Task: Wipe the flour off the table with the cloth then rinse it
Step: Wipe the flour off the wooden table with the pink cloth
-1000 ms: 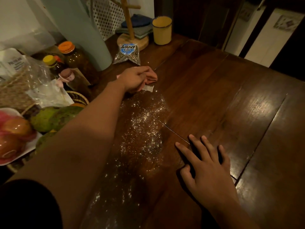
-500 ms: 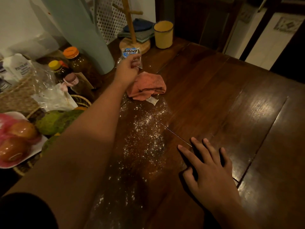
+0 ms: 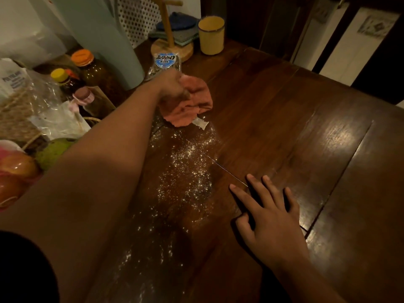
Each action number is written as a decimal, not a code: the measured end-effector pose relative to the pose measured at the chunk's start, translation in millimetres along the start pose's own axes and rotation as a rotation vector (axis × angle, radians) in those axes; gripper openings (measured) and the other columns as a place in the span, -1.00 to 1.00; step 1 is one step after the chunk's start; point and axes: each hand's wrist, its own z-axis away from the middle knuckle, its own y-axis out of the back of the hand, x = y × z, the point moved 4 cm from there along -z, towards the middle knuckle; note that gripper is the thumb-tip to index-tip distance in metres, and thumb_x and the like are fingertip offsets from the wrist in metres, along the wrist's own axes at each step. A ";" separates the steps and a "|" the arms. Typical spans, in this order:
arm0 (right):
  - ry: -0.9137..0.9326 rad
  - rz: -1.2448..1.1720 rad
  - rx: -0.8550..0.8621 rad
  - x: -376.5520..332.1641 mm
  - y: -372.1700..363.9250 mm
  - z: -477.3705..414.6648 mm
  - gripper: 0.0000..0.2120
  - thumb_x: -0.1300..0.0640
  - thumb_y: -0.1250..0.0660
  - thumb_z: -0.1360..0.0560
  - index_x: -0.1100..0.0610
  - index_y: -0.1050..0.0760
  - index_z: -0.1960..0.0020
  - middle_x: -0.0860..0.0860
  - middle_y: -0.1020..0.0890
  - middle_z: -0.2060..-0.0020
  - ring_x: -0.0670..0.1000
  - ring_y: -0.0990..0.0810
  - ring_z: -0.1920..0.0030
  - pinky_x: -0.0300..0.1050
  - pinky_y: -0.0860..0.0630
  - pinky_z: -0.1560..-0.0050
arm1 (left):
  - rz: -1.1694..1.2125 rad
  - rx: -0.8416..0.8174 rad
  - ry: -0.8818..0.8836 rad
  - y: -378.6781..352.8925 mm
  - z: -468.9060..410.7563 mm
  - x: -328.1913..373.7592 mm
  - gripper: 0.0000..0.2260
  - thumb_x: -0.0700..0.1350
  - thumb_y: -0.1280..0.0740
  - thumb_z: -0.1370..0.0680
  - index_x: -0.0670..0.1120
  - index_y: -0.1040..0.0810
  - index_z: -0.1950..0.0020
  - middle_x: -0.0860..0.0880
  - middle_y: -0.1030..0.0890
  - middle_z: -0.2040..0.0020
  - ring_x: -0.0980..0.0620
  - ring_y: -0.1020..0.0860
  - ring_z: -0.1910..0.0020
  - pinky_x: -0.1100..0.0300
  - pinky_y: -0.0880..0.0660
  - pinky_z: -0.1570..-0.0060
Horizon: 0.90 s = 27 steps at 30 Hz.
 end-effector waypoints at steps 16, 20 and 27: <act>0.000 -0.016 0.000 -1.4 1.8 -1.7 -0.45 -0.14 -0.03 -0.53 -0.35 -0.18 -0.52 -0.15 -0.15 -0.60 -0.03 0.07 -0.62 0.28 0.10 -0.54 | -0.061 0.137 -0.219 7.0 -1.8 16.1 -0.66 -0.21 -0.24 -0.59 0.00 -0.52 -0.35 -0.12 -0.50 -0.35 -0.06 -0.45 -0.34 0.07 -0.41 -0.31; -0.004 -0.012 0.004 0.0 1.5 0.0 -0.45 -0.14 -0.03 -0.53 -0.35 -0.17 -0.53 -0.16 -0.13 -0.60 -0.04 0.08 -0.62 0.27 0.10 -0.55 | -0.365 -0.064 -0.156 -42.8 -13.7 4.7 -0.54 0.13 -0.08 -0.66 0.13 -0.17 -0.56 -0.14 -0.23 -0.56 -0.22 -0.19 -0.53 -0.27 -0.14 -0.46; -0.001 -0.008 -0.004 1.3 1.3 -0.2 -0.44 -0.15 -0.02 -0.54 -0.36 -0.14 -0.53 -0.16 -0.12 -0.60 -0.05 0.10 -0.62 0.27 0.12 -0.55 | -0.522 0.085 -0.376 -92.4 30.0 20.8 -0.52 0.12 0.08 -0.69 0.11 0.04 -0.61 0.00 0.01 -0.63 -0.14 0.03 -0.59 -0.15 0.10 -0.50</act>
